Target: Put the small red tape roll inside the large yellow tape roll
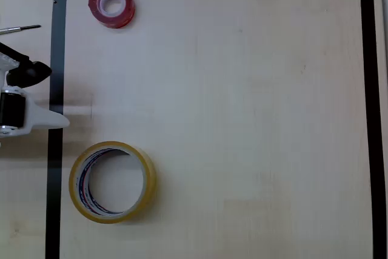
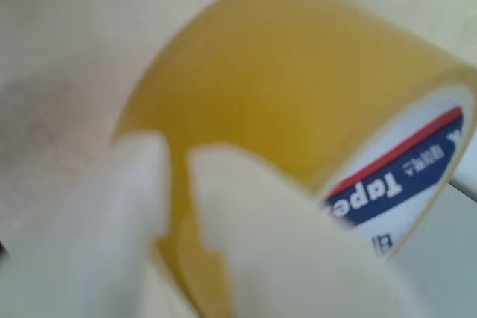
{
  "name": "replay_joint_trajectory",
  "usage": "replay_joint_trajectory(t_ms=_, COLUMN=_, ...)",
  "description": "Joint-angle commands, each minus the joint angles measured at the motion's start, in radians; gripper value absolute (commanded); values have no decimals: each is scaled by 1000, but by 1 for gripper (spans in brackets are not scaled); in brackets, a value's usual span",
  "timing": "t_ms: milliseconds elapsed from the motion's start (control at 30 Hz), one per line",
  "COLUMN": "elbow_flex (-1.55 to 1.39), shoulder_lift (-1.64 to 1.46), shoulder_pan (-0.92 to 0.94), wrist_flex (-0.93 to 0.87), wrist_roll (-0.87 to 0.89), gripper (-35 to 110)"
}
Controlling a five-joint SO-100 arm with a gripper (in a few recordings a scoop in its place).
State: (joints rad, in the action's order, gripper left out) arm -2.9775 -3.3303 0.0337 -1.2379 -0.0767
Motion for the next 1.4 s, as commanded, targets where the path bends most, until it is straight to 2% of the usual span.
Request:
replay_joint_trajectory(t_ms=0, elbow_flex=-2, shoulder_lift=-5, shoulder_pan=-51, wrist_flex=-41, wrist_roll=-9, gripper=0)
replay_joint_trajectory(t_ms=467, elbow_flex=186, shoulder_lift=17, shoulder_pan=-69, wrist_flex=-8, wrist_roll=-11, gripper=0)
replay_joint_trajectory(t_ms=767, elbow_flex=583, shoulder_lift=422, shoulder_pan=-109, wrist_flex=26, wrist_roll=-9, gripper=0)
replay_joint_trajectory(t_ms=967, elbow_flex=788, shoulder_lift=627, shoulder_pan=-267, wrist_flex=-21, wrist_roll=0, gripper=0)
replay_joint_trajectory(t_ms=1133, elbow_flex=834, shoulder_lift=749, shoulder_pan=-476, wrist_flex=-23, wrist_roll=28, gripper=0)
replay_joint_trajectory(t_ms=1367, elbow_flex=870, shoulder_lift=982, shoulder_pan=-670, wrist_flex=15, wrist_roll=46, gripper=0)
